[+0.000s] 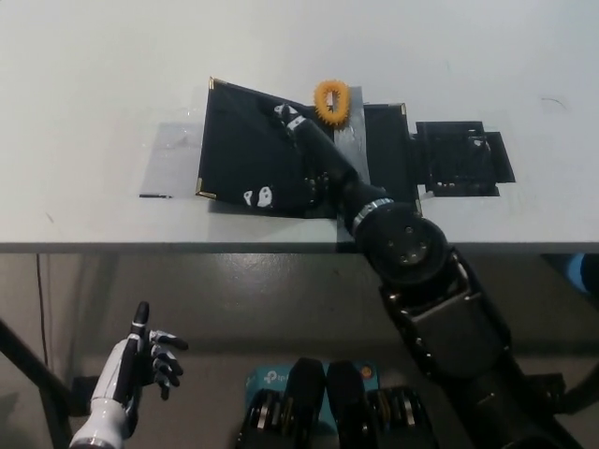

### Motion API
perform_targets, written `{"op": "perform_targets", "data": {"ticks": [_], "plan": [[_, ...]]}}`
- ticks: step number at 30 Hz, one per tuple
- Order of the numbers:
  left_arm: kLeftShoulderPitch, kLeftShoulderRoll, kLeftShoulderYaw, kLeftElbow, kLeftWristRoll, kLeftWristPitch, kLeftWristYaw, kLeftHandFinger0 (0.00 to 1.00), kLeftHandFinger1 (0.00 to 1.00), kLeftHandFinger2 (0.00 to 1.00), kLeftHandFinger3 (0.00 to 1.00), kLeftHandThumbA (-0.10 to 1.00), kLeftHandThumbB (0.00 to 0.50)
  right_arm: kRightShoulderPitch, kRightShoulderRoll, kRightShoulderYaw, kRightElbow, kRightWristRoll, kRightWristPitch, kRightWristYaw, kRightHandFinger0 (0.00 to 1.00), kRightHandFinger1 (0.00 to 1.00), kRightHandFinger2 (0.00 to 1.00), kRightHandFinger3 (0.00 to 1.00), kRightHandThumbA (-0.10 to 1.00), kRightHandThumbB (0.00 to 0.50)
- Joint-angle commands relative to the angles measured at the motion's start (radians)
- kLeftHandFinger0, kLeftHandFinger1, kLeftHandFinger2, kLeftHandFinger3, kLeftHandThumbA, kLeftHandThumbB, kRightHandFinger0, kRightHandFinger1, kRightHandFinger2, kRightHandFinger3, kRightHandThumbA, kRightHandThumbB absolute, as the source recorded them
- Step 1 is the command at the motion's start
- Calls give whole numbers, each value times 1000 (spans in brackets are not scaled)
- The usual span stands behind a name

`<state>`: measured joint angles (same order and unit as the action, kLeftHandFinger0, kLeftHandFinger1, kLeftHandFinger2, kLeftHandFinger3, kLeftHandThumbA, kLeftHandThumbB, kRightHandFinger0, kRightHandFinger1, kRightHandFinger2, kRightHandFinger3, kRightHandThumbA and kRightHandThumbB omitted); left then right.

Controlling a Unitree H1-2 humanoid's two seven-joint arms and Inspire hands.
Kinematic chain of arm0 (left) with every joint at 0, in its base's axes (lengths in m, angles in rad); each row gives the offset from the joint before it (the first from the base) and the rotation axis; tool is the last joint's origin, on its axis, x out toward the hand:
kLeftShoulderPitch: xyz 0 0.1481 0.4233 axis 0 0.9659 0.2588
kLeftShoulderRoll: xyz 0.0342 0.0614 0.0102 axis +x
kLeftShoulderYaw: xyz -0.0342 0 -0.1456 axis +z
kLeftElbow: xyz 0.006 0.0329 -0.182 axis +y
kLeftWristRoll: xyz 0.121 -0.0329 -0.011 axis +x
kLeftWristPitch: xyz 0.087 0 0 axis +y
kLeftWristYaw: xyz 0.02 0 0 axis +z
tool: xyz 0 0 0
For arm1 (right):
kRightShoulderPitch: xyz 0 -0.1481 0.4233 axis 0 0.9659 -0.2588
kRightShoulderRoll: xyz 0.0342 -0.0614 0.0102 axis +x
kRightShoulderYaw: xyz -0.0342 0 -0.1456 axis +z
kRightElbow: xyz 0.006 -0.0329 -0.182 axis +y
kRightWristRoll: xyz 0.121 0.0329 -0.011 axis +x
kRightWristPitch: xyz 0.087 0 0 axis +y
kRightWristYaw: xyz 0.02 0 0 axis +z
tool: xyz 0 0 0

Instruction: The robot uses its right hand to push the cover of the diary kept in the middle of the desk towards the left to open it

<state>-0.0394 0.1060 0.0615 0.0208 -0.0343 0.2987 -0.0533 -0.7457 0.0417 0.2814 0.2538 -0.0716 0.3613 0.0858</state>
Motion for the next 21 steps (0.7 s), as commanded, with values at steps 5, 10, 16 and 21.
{"op": "perform_targets", "data": {"ticks": [5,10,16,21], "plan": [[12,-3,29,-28,-6,-67,24,209,241,208,352,1000,437,53,-121,-271,-468,809,109,-291,1000,1000,1000,1000,1000,202],[11,-2,40,-24,-7,-77,30,187,248,226,357,1000,431,158,-104,-394,-556,714,109,-201,1000,1000,1000,1000,1000,207],[6,-4,55,-20,-14,-73,38,130,230,232,347,1000,401,303,-106,-535,-615,628,109,-91,1000,1000,1000,1000,1000,167],[11,-8,66,-18,-20,-78,33,111,212,229,368,1000,406,413,-128,-644,-601,600,17,-68,891,968,955,1000,1000,201]]}}
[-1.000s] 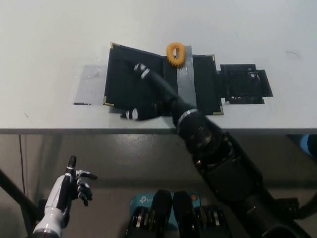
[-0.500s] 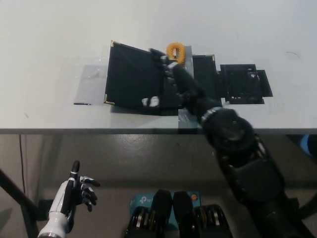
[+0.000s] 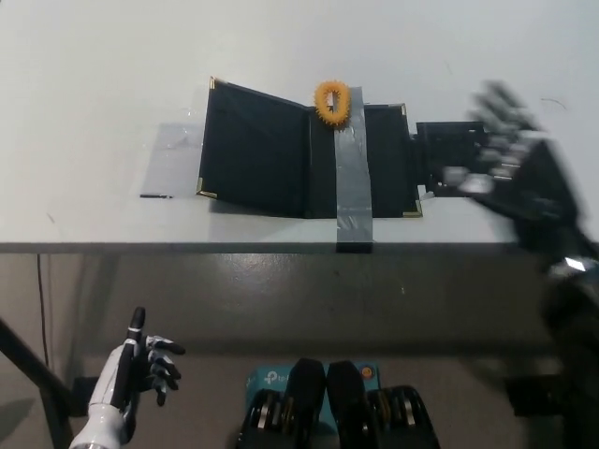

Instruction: The robot uses its right hand to push the cover of the diary kept in the middle of the desk towards the left to open it

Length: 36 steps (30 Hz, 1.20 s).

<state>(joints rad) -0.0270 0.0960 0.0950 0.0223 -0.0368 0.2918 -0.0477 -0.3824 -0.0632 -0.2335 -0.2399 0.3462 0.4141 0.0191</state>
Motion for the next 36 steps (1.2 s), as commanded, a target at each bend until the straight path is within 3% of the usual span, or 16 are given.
{"op": "perform_targets", "data": {"ticks": [1,3,4,10,11,16,20,21,25,30,33,34,36], "plan": [[-1,1,34,-20,-17,-71,26,109,212,228,368,1000,406,49,-21,-133,-109,182,-32,1,889,966,953,1000,1000,201],[2,0,41,-20,-18,-70,24,108,206,221,359,1000,413,61,-22,-144,-109,166,-38,4,852,928,908,1000,1000,226],[3,-2,46,-21,-9,-61,34,77,192,210,347,1000,425,111,-32,-175,-103,120,-61,-18,811,885,851,910,1000,243],[3,0,47,-22,-7,-63,35,63,177,205,351,1000,441,174,-30,-205,-59,69,-141,-22,852,900,868,897,1000,230],[11,2,52,-23,-9,-53,36,79,177,200,358,1000,450,221,-26,-215,-4,32,-208,-25,822,894,867,883,1000,215],[13,9,55,-33,0,-50,42,84,187,215,374,1000,441,266,-27,-214,81,16,-303,-12,806,886,869,891,1000,172],[12,12,56,-25,-4,-59,36,92,193,216,391,1000,465,301,-37,-209,158,-30,-363,-27,764,854,838,856,1000,171],[8,16,56,-28,-9,-62,28,93,194,222,395,1000,470,312,-44,-206,203,-62,-405,-34,735,834,825,841,1000,197],[2,20,56,-32,1,-55,35,97,186,214,384,1000,477,325,-55,-201,293,-82,-476,-27,736,835,832,861,995,189],[-3,23,60,-23,-17,-70,19,95,194,234,417,1000,468,333,-61,-193,383,-117,-523,-48,724,825,824,844,959,178],[-6,20,59,-22,-9,-51,29,101,193,228,399,1000,499,337,-61,-200,457,-119,-553,-62,716,817,812,817,925,161],[-5,22,56,-22,-5,-53,29,113,203,235,402,1000,498,334,-59,-203,462,-118,-543,-73,709,813,810,811,926,190],[-5,23,56,-25,-5,-53,29,116,208,241,405,1000,482,331,-61,-199,461,-122,-548,-77,722,825,832,827,943,188]]}}
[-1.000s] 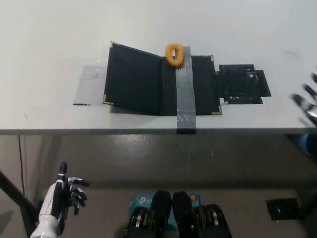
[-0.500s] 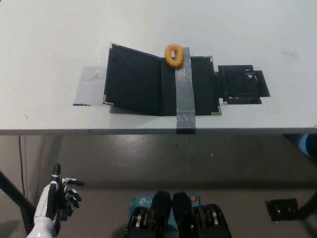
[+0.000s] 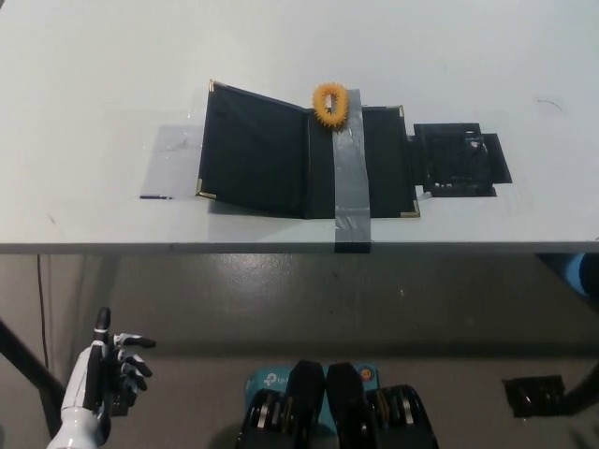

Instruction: The robot uses its right hand to push the cover of the diary kept in the middle of the desk towards the left to open it

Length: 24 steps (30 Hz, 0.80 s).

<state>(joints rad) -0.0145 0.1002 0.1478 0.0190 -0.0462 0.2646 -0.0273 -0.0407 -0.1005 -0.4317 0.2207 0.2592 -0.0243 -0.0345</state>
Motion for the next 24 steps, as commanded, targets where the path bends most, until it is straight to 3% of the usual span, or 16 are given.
{"op": "perform_targets", "data": {"ticks": [1,4,13,18,24], "plan": [[-17,19,4,-23,4,-26,9,116,210,242,406,1000,480,-12,-25,2,0,-36,-113,-25,723,826,835,829,945,187],[-17,21,2,-19,4,-38,6,91,190,237,409,1000,458,-15,-25,3,17,-32,-139,-21,718,819,827,812,926,187],[-16,22,8,-23,0,-31,6,116,203,252,420,1000,477,-26,-20,13,26,-31,-125,-44,651,775,793,777,954,215],[-17,21,11,-22,-6,-34,5,67,158,215,402,1000,466,-25,-26,18,27,-23,-111,-39,663,778,798,819,973,212],[-19,22,15,-27,-7,-26,5,84,185,242,414,1000,465,-36,-31,26,31,-31,-108,-44,656,766,789,814,989,225]]}}
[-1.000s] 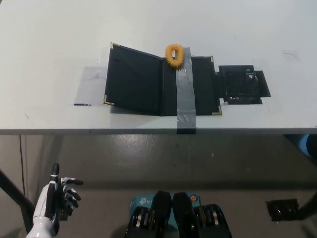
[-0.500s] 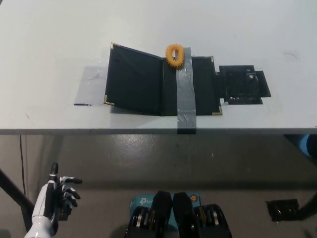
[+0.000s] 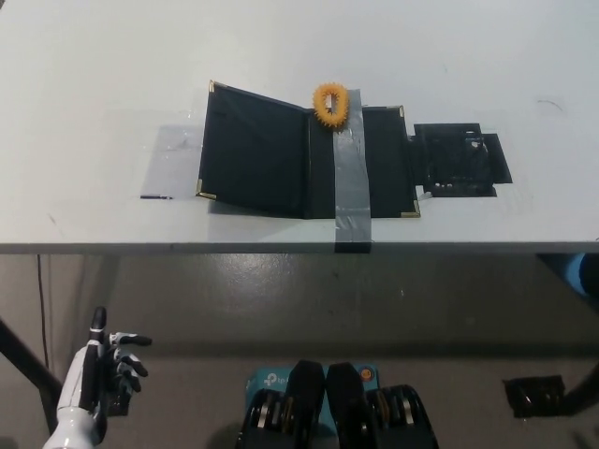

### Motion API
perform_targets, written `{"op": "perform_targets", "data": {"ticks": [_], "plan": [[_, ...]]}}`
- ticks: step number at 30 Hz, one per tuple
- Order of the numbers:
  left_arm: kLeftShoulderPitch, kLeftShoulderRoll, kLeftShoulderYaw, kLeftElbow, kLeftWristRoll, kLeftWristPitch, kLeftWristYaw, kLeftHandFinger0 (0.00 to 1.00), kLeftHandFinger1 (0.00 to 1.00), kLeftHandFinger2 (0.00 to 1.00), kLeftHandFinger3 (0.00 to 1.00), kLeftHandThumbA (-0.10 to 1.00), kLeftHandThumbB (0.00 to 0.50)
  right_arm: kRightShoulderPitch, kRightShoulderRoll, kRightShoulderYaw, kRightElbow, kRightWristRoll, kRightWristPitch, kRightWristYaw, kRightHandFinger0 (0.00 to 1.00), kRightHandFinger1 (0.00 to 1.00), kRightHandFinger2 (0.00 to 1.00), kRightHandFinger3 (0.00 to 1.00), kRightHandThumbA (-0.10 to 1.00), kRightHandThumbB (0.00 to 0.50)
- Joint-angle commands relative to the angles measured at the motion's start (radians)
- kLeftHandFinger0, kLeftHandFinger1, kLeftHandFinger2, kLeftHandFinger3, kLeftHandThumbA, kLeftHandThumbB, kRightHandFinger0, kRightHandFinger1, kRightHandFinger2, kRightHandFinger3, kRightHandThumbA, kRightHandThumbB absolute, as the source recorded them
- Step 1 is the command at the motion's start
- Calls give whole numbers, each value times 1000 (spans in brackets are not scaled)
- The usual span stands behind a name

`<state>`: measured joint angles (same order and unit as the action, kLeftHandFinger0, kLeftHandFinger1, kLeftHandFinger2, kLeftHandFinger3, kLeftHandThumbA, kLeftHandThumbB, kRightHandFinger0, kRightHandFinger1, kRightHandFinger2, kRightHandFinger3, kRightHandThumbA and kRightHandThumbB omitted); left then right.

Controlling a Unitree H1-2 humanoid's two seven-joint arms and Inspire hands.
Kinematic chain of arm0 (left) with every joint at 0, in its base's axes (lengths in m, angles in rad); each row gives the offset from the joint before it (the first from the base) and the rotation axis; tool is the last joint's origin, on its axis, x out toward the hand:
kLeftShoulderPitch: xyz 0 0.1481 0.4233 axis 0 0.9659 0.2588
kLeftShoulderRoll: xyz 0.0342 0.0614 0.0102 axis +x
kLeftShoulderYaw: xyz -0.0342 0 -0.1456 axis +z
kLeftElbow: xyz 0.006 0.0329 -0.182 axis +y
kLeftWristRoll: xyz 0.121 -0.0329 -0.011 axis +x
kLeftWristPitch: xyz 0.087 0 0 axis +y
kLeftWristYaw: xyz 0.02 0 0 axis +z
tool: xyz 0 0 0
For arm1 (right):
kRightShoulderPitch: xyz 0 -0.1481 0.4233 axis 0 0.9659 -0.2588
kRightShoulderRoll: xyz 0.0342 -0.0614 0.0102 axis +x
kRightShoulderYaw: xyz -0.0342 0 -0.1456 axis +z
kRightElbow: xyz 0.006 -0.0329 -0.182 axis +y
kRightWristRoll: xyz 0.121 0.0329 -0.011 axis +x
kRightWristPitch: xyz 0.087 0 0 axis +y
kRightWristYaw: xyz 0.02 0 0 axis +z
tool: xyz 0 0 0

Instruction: The robot uses its right hand to push the cover of the diary kept in the middle of the desk towards the left to open it

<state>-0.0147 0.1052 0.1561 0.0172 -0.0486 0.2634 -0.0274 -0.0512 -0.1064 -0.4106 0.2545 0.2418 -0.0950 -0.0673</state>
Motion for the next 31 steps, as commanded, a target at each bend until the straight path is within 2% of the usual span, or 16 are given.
{"op": "perform_targets", "data": {"ticks": [1,5,6,7,11,14,17,20,25,26,28,29,30,31], "plan": [[-20,18,7,-23,-5,-30,5,80,176,232,410,1000,464,-26,-24,5,-4,-12,-36,-13,661,767,791,813,988,220],[-19,20,4,-22,1,-37,5,70,173,236,414,1000,460,-25,-24,7,-16,-14,-10,-28,655,762,790,805,985,233],[-17,19,5,-26,-3,-34,3,81,189,257,435,1000,426,-24,-26,8,-13,-3,-20,-15,672,780,809,825,981,217],[-18,19,5,-24,-3,-38,3,78,185,256,441,1000,421,-25,-26,7,-12,-1,-22,-15,673,780,810,826,979,216],[-21,17,7,-21,-2,-32,9,78,178,239,429,1000,435,-31,-27,5,1,-3,-31,-20,649,762,795,806,969,237],[-20,15,8,-23,-6,-32,8,59,154,217,418,1000,427,-26,-26,7,-8,-1,-25,-18,660,775,807,814,978,234],[-20,17,7,-22,-6,-33,6,76,174,238,414,1000,422,-27,-23,6,-10,-3,-17,-27,656,768,804,819,973,224],[-20,17,13,-21,-10,-38,7,72,172,233,403,1000,455,-35,-23,9,-12,-8,-9,-32,640,753,791,801,972,236],[-20,18,12,-22,-8,-36,6,70,169,220,393,1000,454,-33,-22,9,-16,4,-13,-25,664,768,793,807,959,216],[-19,18,12,-22,-9,-37,5,72,171,222,393,1000,453,-33,-22,9,-19,4,-8,-27,665,769,794,811,959,241],[-12,18,9,-25,-6,-40,5,73,171,223,391,1000,457,-24,-20,9,-28,3,-1,-29,665,770,797,828,963,245],[-12,19,10,-18,-12,-59,-2,70,167,222,392,1000,444,-27,-17,5,-28,7,6,-36,649,759,786,815,951,253],[-13,17,10,-19,-4,-43,8,73,167,222,386,1000,475,-27,-18,6,-26,5,3,-35,648,758,785,812,951,254],[-13,17,10,-19,-3,-41,9,74,167,221,384,1000,477,-27,-18,6,-25,5,3,-35,649,759,785,811,952,255]]}}
